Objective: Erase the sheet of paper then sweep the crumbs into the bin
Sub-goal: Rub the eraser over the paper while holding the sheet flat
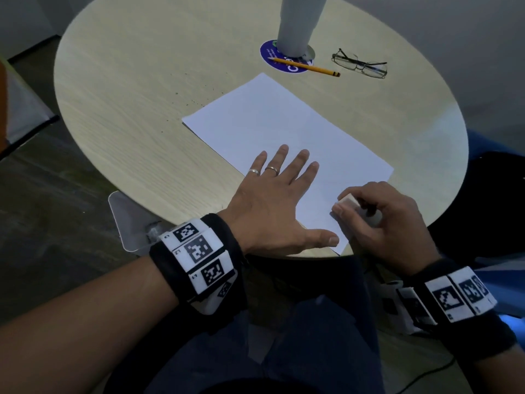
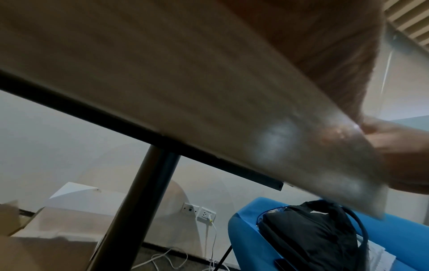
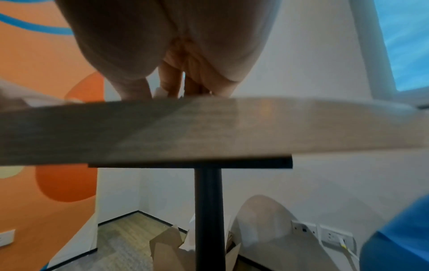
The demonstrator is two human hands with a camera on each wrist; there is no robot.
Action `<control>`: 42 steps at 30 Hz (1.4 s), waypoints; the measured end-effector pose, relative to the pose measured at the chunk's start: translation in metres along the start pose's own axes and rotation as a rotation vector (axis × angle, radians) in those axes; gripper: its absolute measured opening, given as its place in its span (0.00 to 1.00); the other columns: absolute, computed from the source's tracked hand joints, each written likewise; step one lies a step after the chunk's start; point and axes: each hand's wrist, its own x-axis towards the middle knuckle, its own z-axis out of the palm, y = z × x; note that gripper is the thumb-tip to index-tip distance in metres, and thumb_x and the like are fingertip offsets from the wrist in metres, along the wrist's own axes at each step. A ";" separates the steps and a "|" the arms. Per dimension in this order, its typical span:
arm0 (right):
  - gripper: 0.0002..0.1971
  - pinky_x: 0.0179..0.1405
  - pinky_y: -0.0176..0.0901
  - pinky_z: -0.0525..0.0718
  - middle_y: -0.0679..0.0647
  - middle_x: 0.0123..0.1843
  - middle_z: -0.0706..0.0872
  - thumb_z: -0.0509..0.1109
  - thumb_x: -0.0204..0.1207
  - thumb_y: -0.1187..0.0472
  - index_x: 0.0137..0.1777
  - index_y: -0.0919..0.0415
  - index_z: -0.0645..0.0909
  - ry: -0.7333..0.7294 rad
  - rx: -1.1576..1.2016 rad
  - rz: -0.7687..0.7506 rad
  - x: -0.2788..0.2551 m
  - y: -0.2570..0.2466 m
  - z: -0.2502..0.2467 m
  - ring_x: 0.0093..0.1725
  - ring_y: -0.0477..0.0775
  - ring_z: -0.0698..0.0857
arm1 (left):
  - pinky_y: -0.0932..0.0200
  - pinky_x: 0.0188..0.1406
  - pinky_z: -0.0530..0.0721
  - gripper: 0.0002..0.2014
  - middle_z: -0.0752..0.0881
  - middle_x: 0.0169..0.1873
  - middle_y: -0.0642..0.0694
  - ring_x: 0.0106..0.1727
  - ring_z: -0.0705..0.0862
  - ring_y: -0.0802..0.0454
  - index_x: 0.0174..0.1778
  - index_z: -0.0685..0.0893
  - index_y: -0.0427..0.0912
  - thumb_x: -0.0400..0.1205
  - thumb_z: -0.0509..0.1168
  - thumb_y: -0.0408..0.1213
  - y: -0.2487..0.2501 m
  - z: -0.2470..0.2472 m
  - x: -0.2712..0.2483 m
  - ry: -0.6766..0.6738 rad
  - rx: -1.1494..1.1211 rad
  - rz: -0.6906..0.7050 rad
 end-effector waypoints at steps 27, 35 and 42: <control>0.07 0.44 0.45 0.77 0.45 0.36 0.84 0.75 0.81 0.54 0.42 0.53 0.88 -0.078 -0.120 -0.107 -0.009 -0.006 -0.011 0.40 0.51 0.80 | 0.36 0.90 0.36 0.62 0.34 0.92 0.52 0.91 0.28 0.46 0.94 0.40 0.54 0.70 0.44 0.90 0.001 -0.001 -0.001 -0.002 -0.033 -0.011; 0.06 0.43 0.49 0.77 0.45 0.39 0.85 0.75 0.81 0.55 0.48 0.57 0.91 0.034 -0.087 -0.090 0.002 0.005 -0.030 0.39 0.54 0.79 | 0.36 0.90 0.35 0.63 0.34 0.92 0.52 0.91 0.27 0.45 0.94 0.40 0.55 0.68 0.45 0.91 0.001 -0.003 0.000 -0.017 -0.034 -0.013; 0.08 0.44 0.52 0.78 0.48 0.36 0.86 0.75 0.79 0.52 0.43 0.55 0.89 0.024 -0.127 -0.002 0.005 0.016 -0.019 0.40 0.52 0.78 | 0.36 0.90 0.35 0.63 0.33 0.92 0.53 0.90 0.27 0.47 0.93 0.39 0.56 0.69 0.47 0.90 0.002 -0.005 0.001 -0.031 -0.037 -0.016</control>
